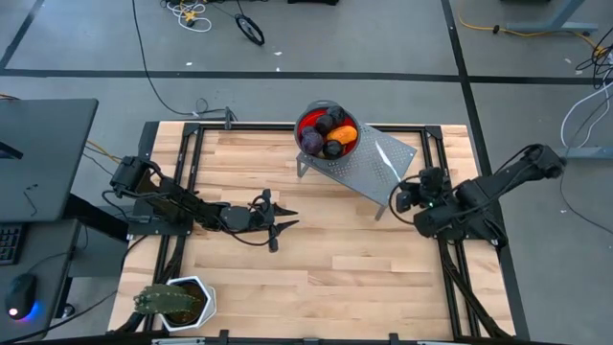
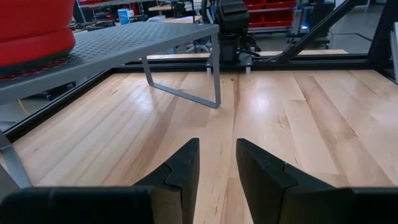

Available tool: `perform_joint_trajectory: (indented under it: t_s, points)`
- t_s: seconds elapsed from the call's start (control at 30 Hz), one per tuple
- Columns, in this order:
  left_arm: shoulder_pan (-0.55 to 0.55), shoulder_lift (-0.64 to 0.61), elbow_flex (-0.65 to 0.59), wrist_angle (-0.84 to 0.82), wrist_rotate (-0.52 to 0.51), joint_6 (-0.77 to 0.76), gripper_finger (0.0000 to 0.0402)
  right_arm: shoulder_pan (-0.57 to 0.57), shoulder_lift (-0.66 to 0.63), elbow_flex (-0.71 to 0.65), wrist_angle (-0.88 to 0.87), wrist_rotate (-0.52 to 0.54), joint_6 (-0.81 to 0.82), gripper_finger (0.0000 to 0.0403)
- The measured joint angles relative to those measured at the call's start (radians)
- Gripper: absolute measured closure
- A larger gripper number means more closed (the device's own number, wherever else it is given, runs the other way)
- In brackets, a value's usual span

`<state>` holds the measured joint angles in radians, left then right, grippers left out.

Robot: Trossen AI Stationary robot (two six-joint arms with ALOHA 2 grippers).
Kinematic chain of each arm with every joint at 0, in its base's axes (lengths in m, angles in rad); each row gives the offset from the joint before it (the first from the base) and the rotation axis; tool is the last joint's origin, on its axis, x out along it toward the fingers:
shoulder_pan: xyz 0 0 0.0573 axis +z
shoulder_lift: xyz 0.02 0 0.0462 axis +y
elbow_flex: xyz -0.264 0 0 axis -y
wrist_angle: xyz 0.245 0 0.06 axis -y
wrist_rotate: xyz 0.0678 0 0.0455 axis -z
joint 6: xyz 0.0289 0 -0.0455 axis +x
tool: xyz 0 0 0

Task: Pick & Place Fruit
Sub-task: Put the knife on the shelf

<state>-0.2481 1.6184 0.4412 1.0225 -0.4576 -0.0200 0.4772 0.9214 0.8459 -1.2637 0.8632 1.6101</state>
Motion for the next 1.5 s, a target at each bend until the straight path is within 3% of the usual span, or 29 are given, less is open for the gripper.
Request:
perform_joint_trajectory:
  t_s: [0.37, 0.73, 1.5]
  points:
    - [0.000, 0.000, 0.000, 0.000, -0.002, -0.002, 0.0288, -0.160, 0.060, 0.000, 0.042, -0.007, -0.011, 0.0352]
    - [0.000, 0.000, 0.000, 0.000, -0.002, -0.003, 0.0288, -0.250, 0.107, 0.000, 0.236, -0.001, -0.209, 0.0352]
    - [0.000, 0.000, 0.000, -0.001, 0.002, -0.026, 0.0288, -0.270, 0.127, 0.000, 0.280, -0.029, -0.167, 0.0352]
